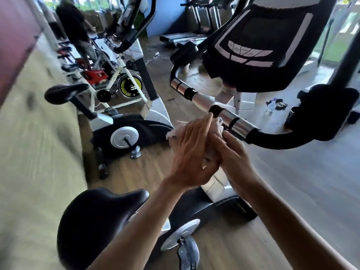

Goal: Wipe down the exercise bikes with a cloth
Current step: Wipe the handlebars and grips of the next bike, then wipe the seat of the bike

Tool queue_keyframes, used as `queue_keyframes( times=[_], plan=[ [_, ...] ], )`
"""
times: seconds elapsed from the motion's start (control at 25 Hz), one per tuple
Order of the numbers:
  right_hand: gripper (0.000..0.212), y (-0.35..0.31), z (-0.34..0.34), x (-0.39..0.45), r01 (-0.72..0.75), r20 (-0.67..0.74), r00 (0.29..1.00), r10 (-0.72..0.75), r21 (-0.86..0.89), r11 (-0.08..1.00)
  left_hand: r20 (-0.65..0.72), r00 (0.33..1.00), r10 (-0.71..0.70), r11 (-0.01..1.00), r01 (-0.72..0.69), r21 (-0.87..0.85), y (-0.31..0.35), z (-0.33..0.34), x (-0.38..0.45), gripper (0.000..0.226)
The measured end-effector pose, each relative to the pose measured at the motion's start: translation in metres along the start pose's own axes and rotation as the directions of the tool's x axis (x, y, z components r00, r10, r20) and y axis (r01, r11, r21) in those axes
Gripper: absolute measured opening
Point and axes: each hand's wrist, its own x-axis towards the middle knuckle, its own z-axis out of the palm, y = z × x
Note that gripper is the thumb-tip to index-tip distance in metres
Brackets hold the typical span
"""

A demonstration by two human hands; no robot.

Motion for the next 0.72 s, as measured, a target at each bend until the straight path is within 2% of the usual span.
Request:
queue_keyframes(
  times=[0.08, 0.16, 0.2, 0.24, 0.32, 0.4, 0.52, 0.6, 0.72],
  plan=[
    [0.025, 0.018, 0.005, -0.002, -0.013, 0.04, 0.999, 0.013, 0.008, 1.0, -0.137, 0.971, -0.198, 0.978, 0.205, 0.039, -0.008, -0.018, -0.031, 0.072],
    [0.023, 0.034, 0.013, -0.001, -0.041, 0.056, 0.997, 0.043, -0.034, 0.999, -0.326, 0.866, -0.379, 0.913, 0.407, 0.02, -0.016, -0.036, -0.059, 0.055],
    [0.023, 0.042, 0.019, -0.001, -0.052, 0.076, 0.996, 0.056, -0.056, 0.997, -0.366, 0.789, -0.494, 0.857, 0.513, -0.049, -0.019, -0.043, -0.071, 0.045],
    [0.024, 0.05, 0.026, -0.001, -0.062, 0.102, 0.992, 0.069, -0.072, 0.995, -0.339, 0.709, -0.618, 0.779, 0.611, -0.142, -0.019, -0.052, -0.078, 0.037],
    [0.022, 0.064, 0.038, -0.003, -0.072, 0.152, 0.985, 0.084, -0.086, 0.994, -0.147, 0.583, -0.799, 0.596, 0.736, -0.32, -0.02, -0.066, -0.084, 0.031],
    [0.021, 0.077, 0.053, -0.006, -0.087, 0.21, 0.972, 0.103, -0.084, 0.993, -0.015, 0.502, -0.865, 0.457, 0.775, -0.437, -0.025, -0.08, -0.094, 0.033],
    [0.029, 0.091, 0.077, -0.009, -0.122, 0.329, 0.934, 0.14, -0.073, 0.99, 0.13, 0.313, -0.941, 0.179, 0.785, -0.593, -0.037, -0.105, -0.114, 0.047],
    [0.023, 0.096, 0.093, -0.007, -0.162, 0.397, 0.899, 0.185, -0.092, 0.982, 0.217, 0.263, -0.94, 0.068, 0.769, -0.636, -0.05, -0.122, -0.133, 0.049],
    [0.02, 0.104, 0.122, -0.002, -0.229, 0.48, 0.837, 0.262, -0.128, 0.965, 0.247, 0.286, -0.926, 0.055, 0.749, -0.66, -0.069, -0.15, -0.159, 0.047]
  ],
)
